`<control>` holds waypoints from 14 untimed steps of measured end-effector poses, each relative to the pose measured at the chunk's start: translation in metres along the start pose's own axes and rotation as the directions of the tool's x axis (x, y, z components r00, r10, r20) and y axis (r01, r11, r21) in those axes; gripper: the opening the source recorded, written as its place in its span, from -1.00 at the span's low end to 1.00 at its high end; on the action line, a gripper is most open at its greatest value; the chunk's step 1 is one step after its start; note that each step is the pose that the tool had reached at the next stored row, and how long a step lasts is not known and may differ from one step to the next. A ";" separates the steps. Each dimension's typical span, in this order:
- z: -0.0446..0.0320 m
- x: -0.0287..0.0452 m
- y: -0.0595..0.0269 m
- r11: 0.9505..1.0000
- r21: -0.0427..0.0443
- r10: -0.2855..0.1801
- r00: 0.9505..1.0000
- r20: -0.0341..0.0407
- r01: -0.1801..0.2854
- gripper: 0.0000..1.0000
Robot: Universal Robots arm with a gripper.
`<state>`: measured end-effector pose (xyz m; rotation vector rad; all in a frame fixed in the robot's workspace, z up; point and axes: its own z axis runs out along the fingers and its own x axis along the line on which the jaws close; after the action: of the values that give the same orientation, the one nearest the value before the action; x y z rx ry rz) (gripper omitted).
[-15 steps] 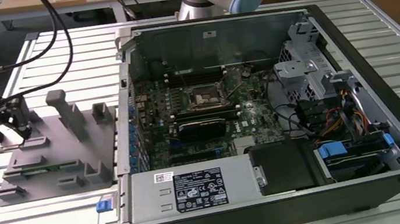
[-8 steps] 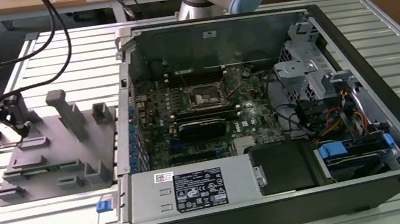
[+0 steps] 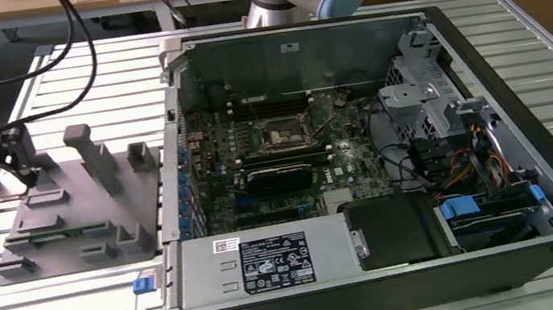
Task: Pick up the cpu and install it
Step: 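Pick up the cpu and move it towards the insertion slot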
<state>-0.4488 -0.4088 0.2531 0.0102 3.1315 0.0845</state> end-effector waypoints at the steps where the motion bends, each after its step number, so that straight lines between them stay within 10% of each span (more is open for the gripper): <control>1: -0.0009 -0.0001 0.0001 1.000 0.000 0.000 1.000 0.000 0.000 0.06; 14: -0.0139 -0.0002 0.0008 1.000 0.000 0.000 1.000 0.000 0.000 0.06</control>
<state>-0.4487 -0.4088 0.2670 0.0101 3.1314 0.0848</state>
